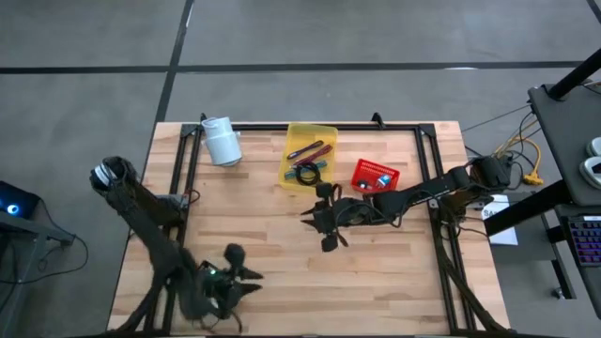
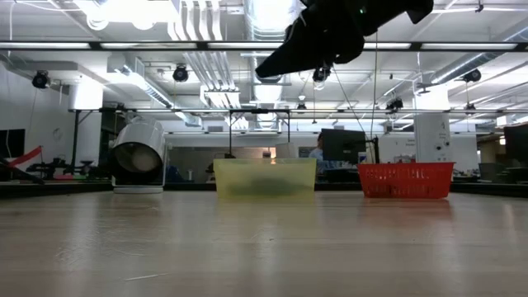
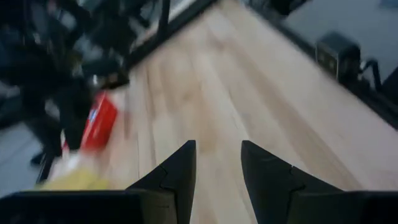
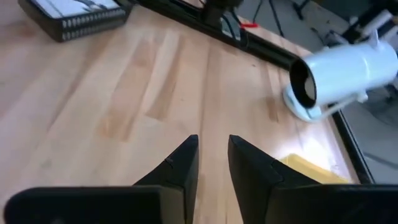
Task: Pick and place items into bin
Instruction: Return to Home Position
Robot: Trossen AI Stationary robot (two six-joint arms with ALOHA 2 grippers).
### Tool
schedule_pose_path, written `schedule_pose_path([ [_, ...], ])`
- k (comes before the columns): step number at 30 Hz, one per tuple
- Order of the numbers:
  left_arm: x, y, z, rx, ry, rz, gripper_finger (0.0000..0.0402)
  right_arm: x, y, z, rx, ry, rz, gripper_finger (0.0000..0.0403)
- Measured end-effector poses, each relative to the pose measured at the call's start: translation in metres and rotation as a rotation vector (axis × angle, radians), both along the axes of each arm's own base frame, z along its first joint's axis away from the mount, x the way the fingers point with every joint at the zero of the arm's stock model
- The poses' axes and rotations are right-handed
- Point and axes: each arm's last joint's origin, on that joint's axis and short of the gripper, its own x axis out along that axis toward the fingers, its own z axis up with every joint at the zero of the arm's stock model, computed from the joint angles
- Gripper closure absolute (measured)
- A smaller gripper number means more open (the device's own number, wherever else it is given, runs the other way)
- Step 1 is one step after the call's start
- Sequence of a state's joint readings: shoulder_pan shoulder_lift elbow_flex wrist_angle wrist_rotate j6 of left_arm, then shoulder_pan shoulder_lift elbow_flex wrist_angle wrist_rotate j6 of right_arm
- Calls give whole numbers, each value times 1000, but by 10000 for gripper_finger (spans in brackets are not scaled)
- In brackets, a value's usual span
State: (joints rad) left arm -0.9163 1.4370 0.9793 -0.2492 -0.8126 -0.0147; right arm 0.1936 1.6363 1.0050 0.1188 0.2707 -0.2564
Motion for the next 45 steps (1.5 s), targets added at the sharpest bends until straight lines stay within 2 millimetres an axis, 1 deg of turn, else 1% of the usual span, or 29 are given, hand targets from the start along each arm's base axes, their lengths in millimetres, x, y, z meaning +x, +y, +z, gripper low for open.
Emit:
schedule_pose_path([
  [3,5,26,-4,-24,-86,-79,291,-1,-1,-2,15,14,-33,331],
  [7,3,71,-10,-53,-187,-75,291,-4,-1,-6,42,63,-57,328],
  [13,-1,139,-15,-134,-379,-140,291,-9,-2,-15,45,125,-70,333],
  [16,-7,168,-20,-132,-436,-63,291,-11,-3,-18,44,133,-71,334],
  [19,-16,189,-29,-114,-451,25,291,-13,-3,-23,41,146,-71,335],
  [25,-45,209,-46,-101,-513,145,291,-19,-4,-33,33,174,-72,335],
  [31,-67,213,-57,-183,-587,161,295,-20,-5,-36,61,173,-91,335],
  [34,-72,214,-62,-226,-554,173,318,-20,-5,-36,95,167,-114,335],
  [37,-76,215,-68,-270,-492,191,361,-19,-5,-35,123,139,-125,335],
  [39,-80,215,-68,-291,-484,193,390,-20,-5,-38,135,115,-133,335],
  [42,-85,216,-68,-329,-492,200,392,-27,-7,-50,145,50,-172,335],
  [45,-90,216,-66,-332,-520,196,395,-39,-10,-64,149,-53,-178,335],
])
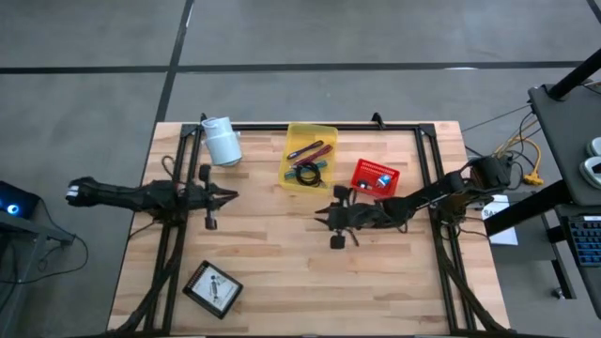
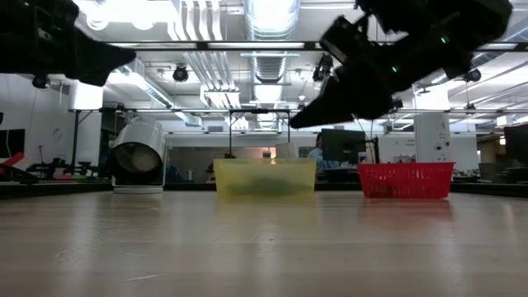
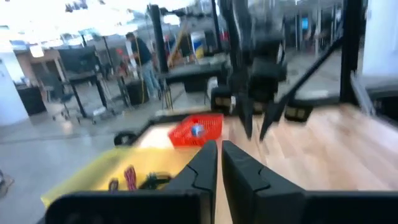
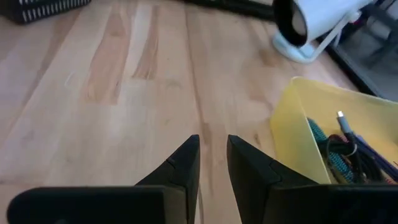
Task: Pick and place items into bin
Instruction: Return to Home Position
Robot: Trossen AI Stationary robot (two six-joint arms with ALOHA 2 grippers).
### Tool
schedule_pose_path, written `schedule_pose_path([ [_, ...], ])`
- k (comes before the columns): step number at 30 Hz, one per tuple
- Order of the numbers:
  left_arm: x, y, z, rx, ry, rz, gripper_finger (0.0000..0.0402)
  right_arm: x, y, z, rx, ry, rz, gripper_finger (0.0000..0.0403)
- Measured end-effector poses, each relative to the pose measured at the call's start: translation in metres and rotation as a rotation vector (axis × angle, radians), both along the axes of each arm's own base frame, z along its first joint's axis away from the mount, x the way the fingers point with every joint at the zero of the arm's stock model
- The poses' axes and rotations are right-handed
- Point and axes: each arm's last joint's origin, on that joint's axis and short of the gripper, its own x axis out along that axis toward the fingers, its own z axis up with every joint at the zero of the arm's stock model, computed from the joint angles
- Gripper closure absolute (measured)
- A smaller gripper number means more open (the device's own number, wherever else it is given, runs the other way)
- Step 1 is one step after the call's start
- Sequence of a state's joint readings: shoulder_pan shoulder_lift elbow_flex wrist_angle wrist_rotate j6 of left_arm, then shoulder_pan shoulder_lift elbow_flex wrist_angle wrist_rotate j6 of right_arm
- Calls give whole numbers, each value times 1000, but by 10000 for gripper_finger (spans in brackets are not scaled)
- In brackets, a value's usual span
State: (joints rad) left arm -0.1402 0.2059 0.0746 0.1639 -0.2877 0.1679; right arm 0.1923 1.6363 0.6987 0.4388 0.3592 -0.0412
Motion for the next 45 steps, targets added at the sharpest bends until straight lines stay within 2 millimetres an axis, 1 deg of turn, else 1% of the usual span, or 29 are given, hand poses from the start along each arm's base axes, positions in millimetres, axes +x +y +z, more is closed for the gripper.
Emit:
schedule_pose_path([
  [3,-4,1,1,-2,-20,0,400,-15,-8,-12,-14,-47,-1,335],
  [4,-5,1,0,0,-5,0,400,-20,-11,-13,-13,-62,1,335],
  [8,-8,1,-4,-3,17,1,401,-42,-26,-11,69,-106,79,335],
  [10,-8,1,-6,-3,17,2,401,-54,-32,-5,103,-132,114,335],
  [13,-8,1,-10,-1,29,3,401,-78,-39,4,100,-197,95,335],
  [16,-8,1,-12,-1,30,5,401,-106,-42,8,83,-258,87,335],
  [20,-8,1,-13,0,37,5,401,-142,-45,4,79,-333,90,335],
  [24,-9,2,-10,16,29,27,401,-167,-52,-1,64,-355,35,335],
  [26,-10,2,-7,9,17,28,401,-174,-53,2,99,-385,38,338],
  [28,-10,2,-8,-1,43,28,402,-181,-52,5,123,-407,91,341],
  [30,-10,2,-11,-7,69,28,402,-187,-52,8,108,-424,111,345],
  [34,-10,2,-16,-23,64,30,402,-199,-53,12,67,-464,89,350],
  [37,-12,3,-16,-37,45,29,402,-206,-53,13,59,-486,82,351],
  [41,-12,2,-16,-29,54,13,401,-214,-53,11,66,-486,75,351],
  [45,-12,1,-17,-51,61,-28,401,-214,-53,11,67,-484,70,351],
])
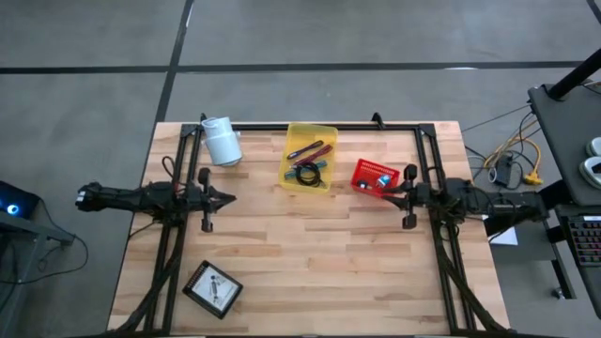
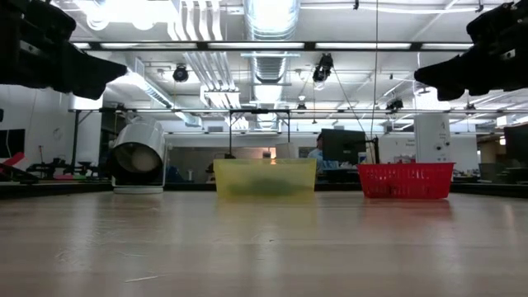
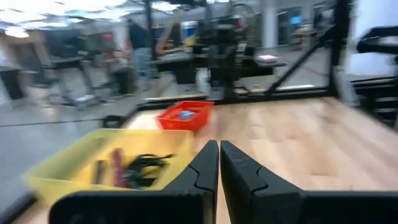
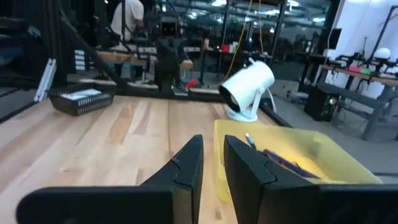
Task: Pick and place items into bin
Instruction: Return to Home Position
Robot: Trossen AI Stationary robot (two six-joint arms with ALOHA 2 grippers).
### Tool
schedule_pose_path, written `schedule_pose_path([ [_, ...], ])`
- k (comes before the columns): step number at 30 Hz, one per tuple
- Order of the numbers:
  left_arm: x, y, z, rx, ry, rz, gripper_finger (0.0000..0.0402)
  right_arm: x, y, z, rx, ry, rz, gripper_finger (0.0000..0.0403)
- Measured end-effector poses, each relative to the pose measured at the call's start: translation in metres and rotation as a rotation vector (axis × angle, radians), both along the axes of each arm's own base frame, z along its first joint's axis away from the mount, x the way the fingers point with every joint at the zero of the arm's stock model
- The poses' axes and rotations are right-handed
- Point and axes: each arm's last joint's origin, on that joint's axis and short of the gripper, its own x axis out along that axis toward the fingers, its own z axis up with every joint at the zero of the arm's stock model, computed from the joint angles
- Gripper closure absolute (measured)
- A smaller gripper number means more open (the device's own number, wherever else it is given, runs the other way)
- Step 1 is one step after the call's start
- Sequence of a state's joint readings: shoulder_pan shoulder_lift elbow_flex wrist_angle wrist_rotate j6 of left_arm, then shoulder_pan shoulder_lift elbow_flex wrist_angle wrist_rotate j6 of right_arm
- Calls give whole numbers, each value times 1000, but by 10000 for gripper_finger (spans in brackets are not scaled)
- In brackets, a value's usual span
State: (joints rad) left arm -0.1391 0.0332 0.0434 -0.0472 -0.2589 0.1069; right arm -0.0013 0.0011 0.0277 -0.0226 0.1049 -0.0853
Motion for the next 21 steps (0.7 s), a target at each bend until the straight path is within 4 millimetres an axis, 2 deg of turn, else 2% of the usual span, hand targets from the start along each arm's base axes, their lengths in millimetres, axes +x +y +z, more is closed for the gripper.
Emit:
schedule_pose_path([
  [3,0,-2,-1,-28,1,-47,401,1,0,-2,22,18,-3,351],
  [21,0,-1,0,-46,0,-46,401,3,0,-3,67,36,-2,351],
])
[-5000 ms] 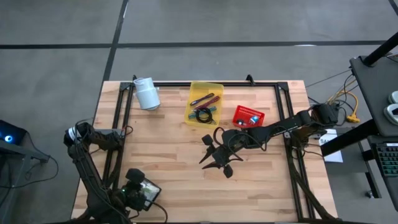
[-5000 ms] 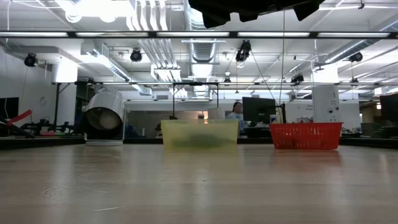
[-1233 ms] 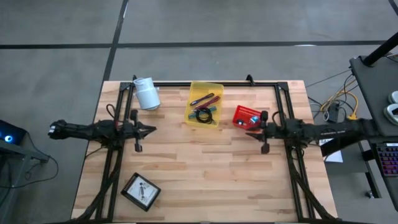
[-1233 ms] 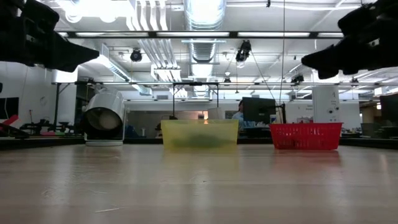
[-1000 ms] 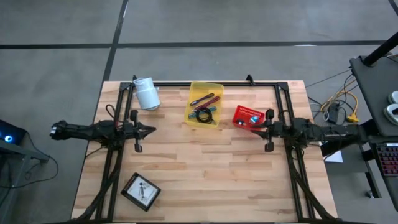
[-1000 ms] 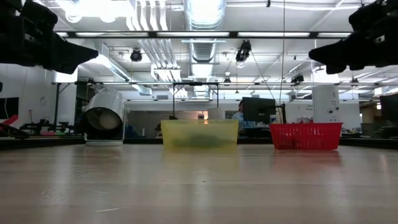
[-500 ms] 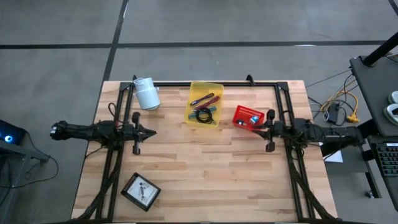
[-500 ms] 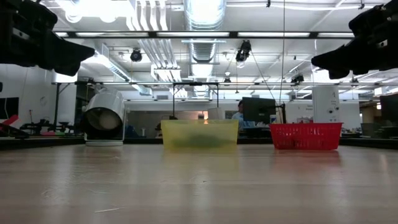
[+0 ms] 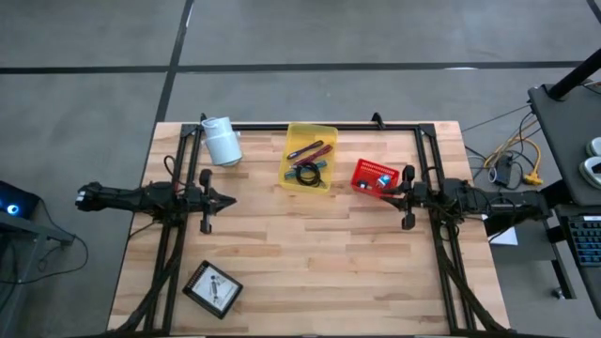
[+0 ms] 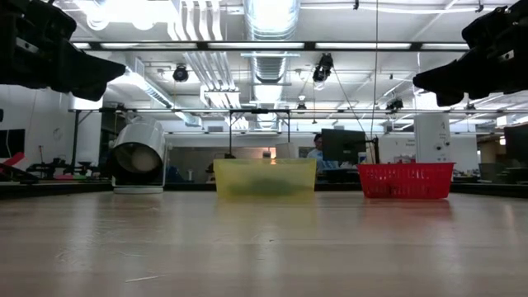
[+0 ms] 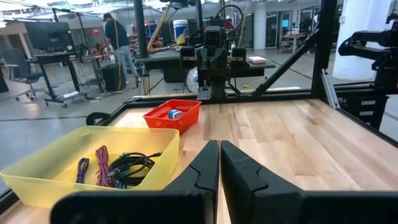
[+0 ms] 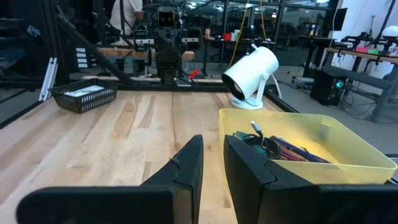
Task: Pick and place items into bin
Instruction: Return to Home Position
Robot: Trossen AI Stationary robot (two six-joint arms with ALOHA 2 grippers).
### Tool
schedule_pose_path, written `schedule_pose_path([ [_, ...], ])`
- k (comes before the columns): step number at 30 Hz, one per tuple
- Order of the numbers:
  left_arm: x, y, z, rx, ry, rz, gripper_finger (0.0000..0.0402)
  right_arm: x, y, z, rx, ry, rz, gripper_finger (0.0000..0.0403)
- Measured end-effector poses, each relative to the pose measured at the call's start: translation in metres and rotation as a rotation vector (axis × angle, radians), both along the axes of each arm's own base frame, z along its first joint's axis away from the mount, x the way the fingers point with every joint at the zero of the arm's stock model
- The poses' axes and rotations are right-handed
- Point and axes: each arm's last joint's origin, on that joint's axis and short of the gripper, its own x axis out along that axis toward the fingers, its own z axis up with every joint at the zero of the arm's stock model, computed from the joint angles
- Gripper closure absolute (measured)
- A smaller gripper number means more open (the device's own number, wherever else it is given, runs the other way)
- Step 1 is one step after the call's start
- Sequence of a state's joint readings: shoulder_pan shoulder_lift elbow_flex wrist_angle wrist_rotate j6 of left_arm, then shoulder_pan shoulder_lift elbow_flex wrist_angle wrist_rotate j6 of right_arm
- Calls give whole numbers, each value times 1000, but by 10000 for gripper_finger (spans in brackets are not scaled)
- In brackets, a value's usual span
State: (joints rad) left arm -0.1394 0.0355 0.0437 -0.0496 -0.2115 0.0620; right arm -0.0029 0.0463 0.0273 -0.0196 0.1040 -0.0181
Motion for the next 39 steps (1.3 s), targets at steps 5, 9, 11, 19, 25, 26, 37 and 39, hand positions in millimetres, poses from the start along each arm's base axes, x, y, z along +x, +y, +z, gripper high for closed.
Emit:
schedule_pose_path([
  [5,0,0,0,0,-2,0,401,0,0,0,-7,1,0,351],
  [9,1,0,0,1,-1,1,401,0,0,0,-70,9,2,351],
  [11,1,0,-1,1,4,1,401,0,0,0,-73,9,2,351],
  [19,2,0,-1,3,12,1,401,0,0,0,-64,9,2,351],
  [25,2,0,-1,4,11,1,401,0,0,0,-65,9,2,351],
  [26,2,0,-1,3,11,1,401,0,0,0,-66,9,2,351],
  [37,2,0,-1,3,11,1,401,0,0,0,-67,10,2,351],
  [39,2,0,-1,3,11,1,401,0,0,0,-67,10,2,351],
])
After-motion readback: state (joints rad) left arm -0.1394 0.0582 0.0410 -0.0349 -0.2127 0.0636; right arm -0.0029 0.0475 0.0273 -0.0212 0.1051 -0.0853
